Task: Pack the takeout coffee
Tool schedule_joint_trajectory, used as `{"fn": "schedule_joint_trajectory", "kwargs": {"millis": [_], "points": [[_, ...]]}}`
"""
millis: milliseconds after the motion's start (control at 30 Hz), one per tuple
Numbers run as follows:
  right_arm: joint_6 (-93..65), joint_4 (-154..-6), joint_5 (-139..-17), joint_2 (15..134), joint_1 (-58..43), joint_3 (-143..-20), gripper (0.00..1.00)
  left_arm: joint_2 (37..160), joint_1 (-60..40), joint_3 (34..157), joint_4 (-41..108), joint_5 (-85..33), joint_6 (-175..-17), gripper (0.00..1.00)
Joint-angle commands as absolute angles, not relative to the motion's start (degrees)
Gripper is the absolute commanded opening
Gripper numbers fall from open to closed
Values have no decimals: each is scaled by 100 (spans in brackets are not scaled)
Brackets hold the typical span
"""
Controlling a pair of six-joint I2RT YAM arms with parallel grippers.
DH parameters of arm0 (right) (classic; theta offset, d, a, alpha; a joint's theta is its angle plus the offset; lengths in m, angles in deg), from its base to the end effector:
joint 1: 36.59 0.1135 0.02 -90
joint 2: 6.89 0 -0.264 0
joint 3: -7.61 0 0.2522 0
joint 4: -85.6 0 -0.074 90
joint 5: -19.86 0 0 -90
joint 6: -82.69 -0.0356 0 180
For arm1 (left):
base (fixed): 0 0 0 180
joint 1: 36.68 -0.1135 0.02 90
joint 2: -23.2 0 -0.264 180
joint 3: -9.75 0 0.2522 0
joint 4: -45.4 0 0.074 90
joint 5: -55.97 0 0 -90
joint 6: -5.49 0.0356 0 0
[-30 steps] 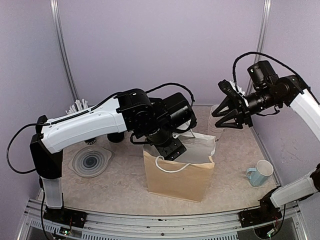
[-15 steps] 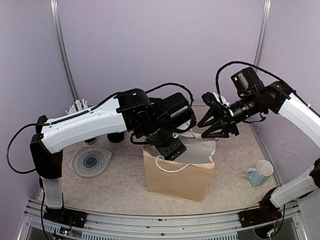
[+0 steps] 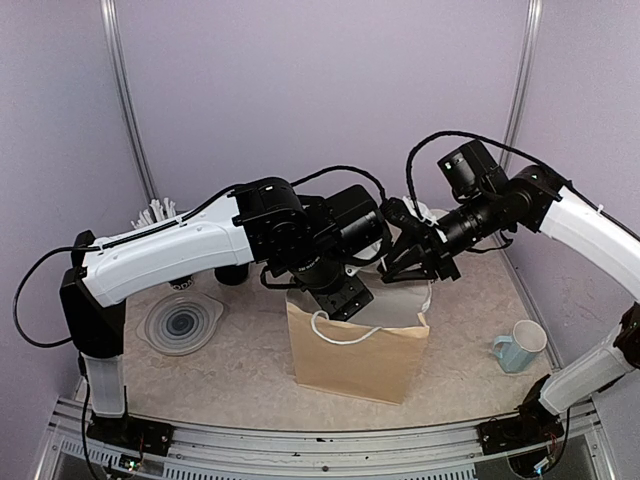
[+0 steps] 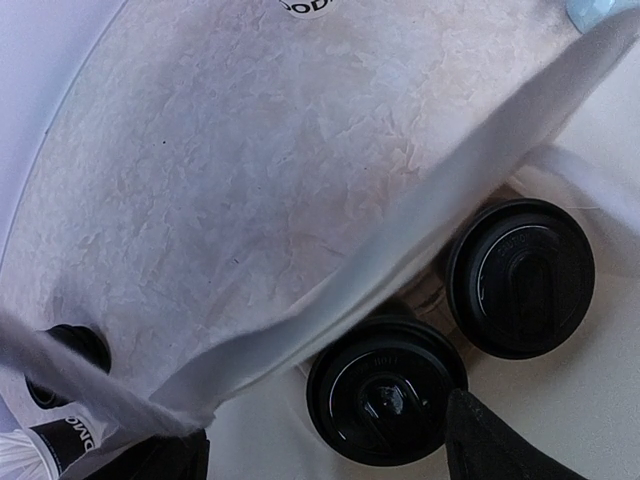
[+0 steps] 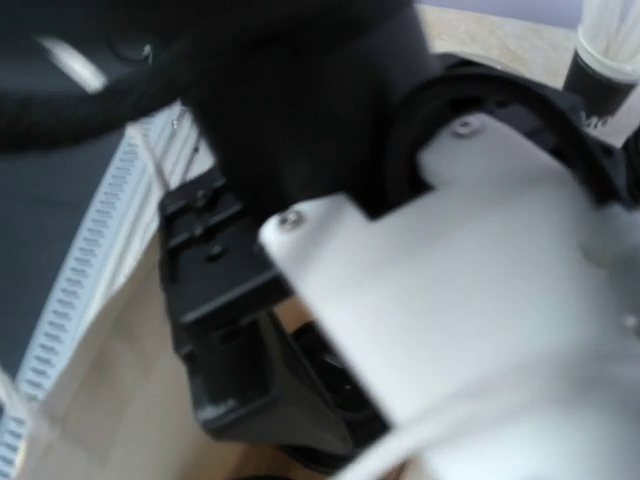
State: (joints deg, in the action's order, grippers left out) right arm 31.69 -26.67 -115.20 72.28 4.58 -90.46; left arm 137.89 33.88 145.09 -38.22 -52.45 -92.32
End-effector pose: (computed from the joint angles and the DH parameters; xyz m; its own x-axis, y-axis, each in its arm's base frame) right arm 0.1899 0.1995 0.3799 0.0730 -0.5267 -0.8469 -0.9906 -0.1370 -0.0002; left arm 0.1488 -0.3878 0.3463 -0.4088 0.7709 -0.4885 0.7987 0.5611 0.2171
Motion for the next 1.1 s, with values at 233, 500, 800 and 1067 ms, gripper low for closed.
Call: {"fn": "schedule_joint_trajectory", "kwargs": {"millis": [233, 500, 800, 1067], "points": [[2878, -2902, -11236, 7099, 497, -9231, 0, 13366, 3497, 13944, -3579, -5137, -9096, 78], [2922, -2950, -10974, 6958, 340, -9104, 0, 13008, 3629, 13649, -3354, -5339, -9015, 77], [2956, -3193, -10718, 6970, 186, -9011, 0, 12603, 3673, 13530, -2926, -5572, -8797, 77], [2951, -3234, -10639, 7167, 118, -9214, 0, 12169, 3623, 13521, -2423, -6305, -8929, 77]]}}
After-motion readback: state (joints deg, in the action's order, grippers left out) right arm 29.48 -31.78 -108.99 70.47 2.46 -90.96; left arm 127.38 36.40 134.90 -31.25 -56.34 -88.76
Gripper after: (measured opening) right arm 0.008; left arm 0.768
